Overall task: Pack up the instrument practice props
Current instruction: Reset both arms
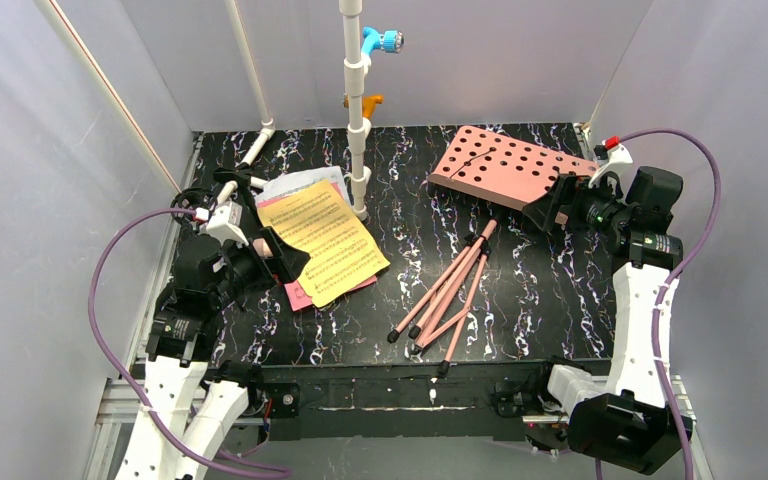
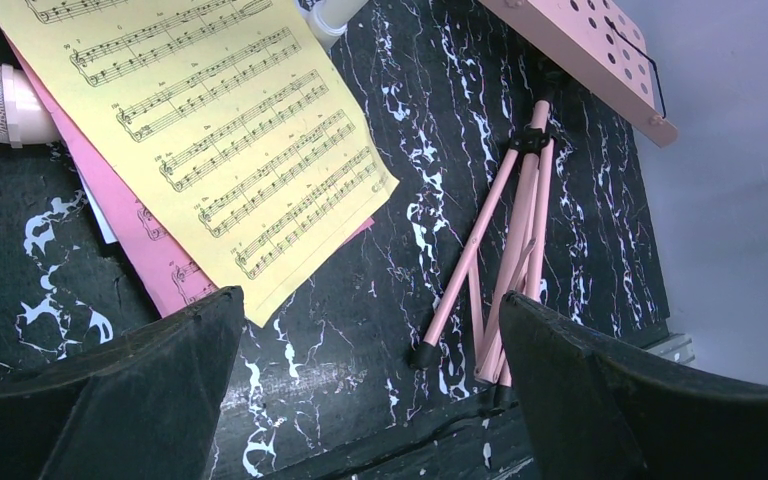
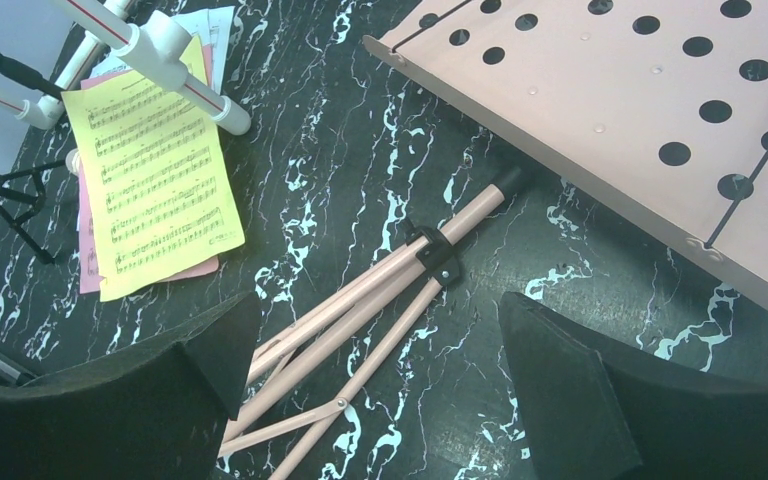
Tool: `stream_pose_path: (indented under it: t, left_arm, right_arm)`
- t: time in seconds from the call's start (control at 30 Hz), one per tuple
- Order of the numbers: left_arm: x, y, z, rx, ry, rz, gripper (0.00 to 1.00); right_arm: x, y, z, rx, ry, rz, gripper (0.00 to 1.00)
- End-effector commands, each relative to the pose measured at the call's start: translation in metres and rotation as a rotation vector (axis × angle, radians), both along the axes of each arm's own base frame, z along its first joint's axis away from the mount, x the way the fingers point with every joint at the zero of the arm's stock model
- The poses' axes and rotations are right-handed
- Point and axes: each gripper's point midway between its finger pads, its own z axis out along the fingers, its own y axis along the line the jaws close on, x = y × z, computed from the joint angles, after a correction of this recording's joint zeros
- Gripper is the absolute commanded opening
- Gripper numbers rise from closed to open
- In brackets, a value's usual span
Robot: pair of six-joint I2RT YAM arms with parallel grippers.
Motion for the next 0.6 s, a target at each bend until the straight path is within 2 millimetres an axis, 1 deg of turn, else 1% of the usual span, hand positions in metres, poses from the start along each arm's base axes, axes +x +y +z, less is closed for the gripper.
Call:
stream_pose_path:
  t: [0.0, 0.57]
  left_arm:
    - [-0.0042, -0.001, -0.0019, -0.007, 0.006, -0.011, 0.98]
    - [-0.0074, -0.001, -0.001, -0.007, 0.006, -0.015, 0.98]
  right_arm:
    - [-0.0022, 0.0004, 0.0172, -0.021, -0.064, 0.013, 0.98]
    - [-0.0071, 0.0017, 0.0172, -0.019, -0.057, 0.013, 0.98]
